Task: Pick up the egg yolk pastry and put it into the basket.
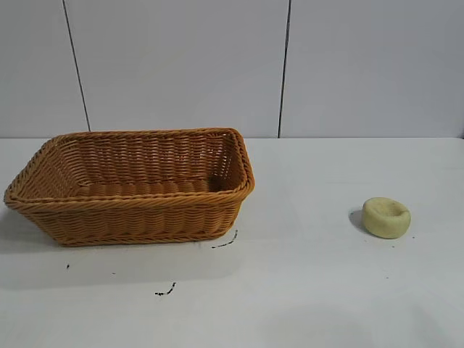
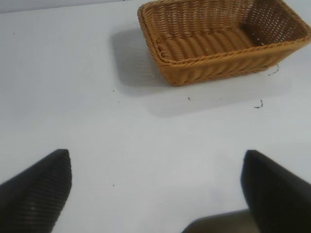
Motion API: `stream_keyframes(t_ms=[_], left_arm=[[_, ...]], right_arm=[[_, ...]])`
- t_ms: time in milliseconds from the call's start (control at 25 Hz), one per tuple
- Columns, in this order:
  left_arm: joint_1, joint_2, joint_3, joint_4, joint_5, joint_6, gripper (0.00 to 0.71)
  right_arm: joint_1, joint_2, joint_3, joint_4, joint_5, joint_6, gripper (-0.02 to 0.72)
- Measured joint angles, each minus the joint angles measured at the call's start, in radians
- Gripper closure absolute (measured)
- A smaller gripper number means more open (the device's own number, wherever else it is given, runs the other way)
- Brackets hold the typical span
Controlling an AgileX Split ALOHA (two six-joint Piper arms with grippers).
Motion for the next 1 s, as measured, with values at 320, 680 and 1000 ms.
stream_keyframes(t_ms=[320, 680, 1000], left_arm=[[0.000, 0.000, 0.000, 0.000, 0.000, 0.000, 0.015], [0.000, 0.000, 0.000, 0.000, 0.000, 0.000, 0.015], [0.000, 0.000, 0.000, 0.000, 0.000, 0.000, 0.015]], right_arm=[[0.000, 0.000, 0.000, 0.000, 0.000, 0.000, 0.120], [0.000, 0.146, -0.047, 0.004, 0.052, 0.000, 0.120], [0.000, 0.740, -0.233, 0.004, 0.103, 0.000, 0.120]])
